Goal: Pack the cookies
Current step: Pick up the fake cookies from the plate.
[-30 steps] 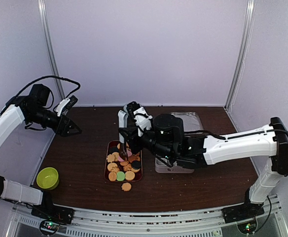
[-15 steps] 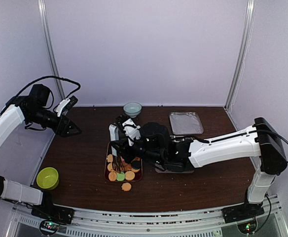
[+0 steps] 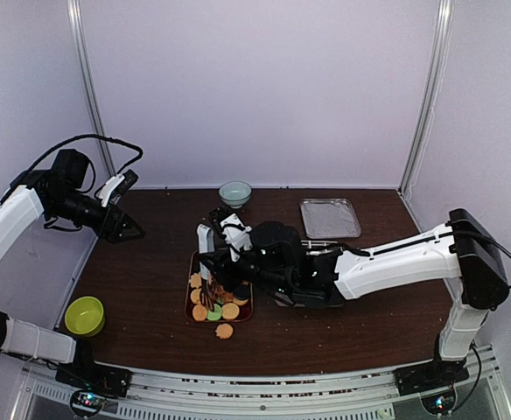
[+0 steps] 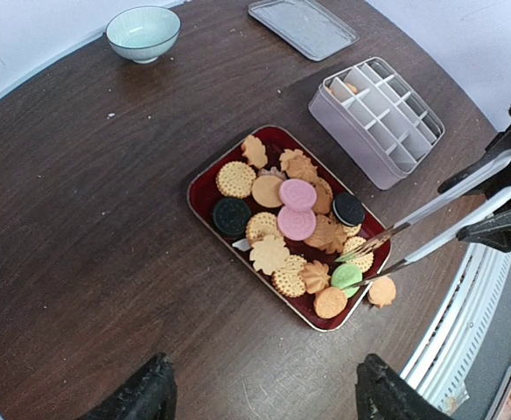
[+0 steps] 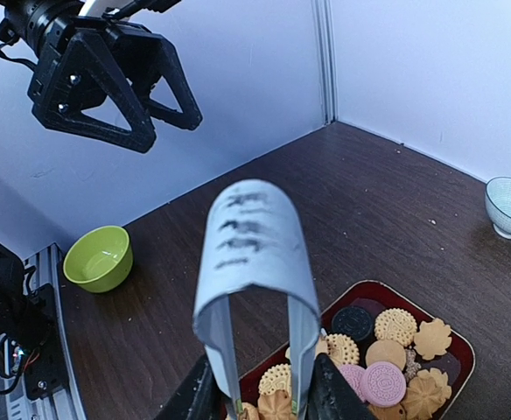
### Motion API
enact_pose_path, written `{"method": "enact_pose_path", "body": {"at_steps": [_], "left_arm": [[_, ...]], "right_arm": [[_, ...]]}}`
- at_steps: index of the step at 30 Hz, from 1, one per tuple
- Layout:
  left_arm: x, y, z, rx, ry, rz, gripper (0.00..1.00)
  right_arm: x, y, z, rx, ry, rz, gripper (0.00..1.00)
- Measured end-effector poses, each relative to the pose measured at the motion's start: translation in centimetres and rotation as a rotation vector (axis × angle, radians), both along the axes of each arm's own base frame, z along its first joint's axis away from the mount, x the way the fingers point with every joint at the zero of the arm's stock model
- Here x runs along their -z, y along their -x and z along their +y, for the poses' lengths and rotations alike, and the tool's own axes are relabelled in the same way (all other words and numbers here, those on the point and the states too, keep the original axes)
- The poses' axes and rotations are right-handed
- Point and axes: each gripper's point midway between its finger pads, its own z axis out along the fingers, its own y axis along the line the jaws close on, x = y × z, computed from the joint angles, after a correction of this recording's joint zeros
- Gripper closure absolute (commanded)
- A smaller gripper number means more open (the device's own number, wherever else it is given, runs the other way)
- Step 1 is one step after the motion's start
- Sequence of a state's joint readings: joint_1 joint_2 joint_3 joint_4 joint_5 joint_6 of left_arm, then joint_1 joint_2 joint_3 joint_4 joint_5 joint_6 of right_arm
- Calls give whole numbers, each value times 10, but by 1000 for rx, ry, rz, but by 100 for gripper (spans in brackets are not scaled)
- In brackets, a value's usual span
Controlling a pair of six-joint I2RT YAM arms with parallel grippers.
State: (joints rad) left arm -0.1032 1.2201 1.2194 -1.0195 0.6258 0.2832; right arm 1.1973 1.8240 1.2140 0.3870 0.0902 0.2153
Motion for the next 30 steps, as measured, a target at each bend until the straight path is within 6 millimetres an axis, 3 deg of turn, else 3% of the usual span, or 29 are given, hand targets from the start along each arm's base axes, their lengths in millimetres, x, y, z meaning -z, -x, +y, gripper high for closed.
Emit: {"method": "enact_pose_path", "body": {"at_steps": [12,23,30], "left_arm": [[-1,1,-1,3,6,1,27],[0,1,-1,5,7,7,27],[1,0,-2,7,11,14,27]], "right_arm": [[21,-14,0,29,3,29,70],[20,-14,-7,37,-46,67,92],[5,-11,-11,33,-82,73,100]]}}
